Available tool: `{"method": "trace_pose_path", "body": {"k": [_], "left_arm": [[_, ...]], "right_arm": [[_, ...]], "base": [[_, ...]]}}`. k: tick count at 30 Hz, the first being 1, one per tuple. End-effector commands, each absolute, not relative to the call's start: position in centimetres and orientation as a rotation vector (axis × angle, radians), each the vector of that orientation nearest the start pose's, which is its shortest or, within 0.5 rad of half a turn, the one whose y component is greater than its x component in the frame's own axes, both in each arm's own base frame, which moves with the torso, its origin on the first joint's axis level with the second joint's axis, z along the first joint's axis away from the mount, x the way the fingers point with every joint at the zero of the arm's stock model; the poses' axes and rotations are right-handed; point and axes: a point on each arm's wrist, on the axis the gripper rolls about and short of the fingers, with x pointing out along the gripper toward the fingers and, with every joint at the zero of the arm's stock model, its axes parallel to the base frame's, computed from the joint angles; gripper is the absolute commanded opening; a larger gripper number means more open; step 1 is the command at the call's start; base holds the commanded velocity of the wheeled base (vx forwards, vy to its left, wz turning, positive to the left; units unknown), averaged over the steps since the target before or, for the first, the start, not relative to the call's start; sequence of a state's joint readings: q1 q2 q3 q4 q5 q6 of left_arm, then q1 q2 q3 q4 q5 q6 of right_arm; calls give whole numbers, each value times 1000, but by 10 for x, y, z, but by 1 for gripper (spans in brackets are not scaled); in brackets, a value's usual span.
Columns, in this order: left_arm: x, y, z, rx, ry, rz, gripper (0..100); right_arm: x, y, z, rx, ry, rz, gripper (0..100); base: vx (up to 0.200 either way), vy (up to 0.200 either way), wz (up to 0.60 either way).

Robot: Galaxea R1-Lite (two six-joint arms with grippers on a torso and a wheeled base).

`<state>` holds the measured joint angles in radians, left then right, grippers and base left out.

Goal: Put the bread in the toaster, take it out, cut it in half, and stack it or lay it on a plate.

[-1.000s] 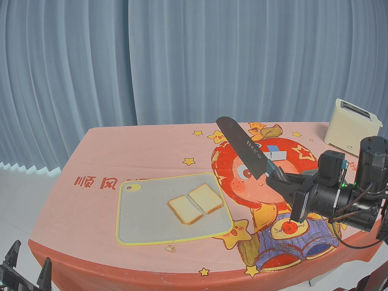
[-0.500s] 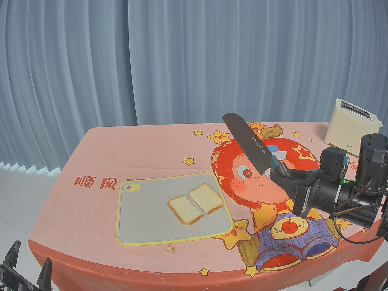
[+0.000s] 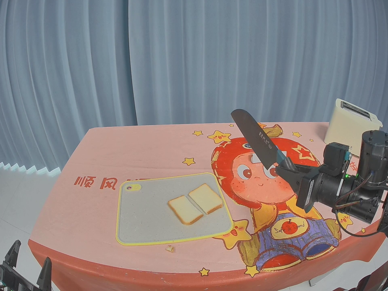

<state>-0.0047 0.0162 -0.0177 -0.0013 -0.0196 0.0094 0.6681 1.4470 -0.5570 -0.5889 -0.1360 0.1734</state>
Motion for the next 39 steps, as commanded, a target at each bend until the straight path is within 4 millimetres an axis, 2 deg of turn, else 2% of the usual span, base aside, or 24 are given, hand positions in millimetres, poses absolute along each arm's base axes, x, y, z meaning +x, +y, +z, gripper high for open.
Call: {"method": "trace_pose_path", "body": {"k": [1, 8, 16, 39], "left_arm": [[-22, 0, 76, 9, 4, -25, 100], [-22, 0, 76, 9, 4, -25, 100], [-22, 0, 76, 9, 4, -25, 100], [-22, 0, 76, 9, 4, -25, 100]], "right_arm": [[186, 135, 180, 52, 322, 475, 0], [189, 135, 180, 58, 310, 467, 0], [207, 133, 171, 36, 274, 395, 0], [219, 124, 175, 50, 235, 316, 0]], "base": [[0, 0, 0], [0, 0, 0], [0, 0, 0], [0, 0, 0]]}}
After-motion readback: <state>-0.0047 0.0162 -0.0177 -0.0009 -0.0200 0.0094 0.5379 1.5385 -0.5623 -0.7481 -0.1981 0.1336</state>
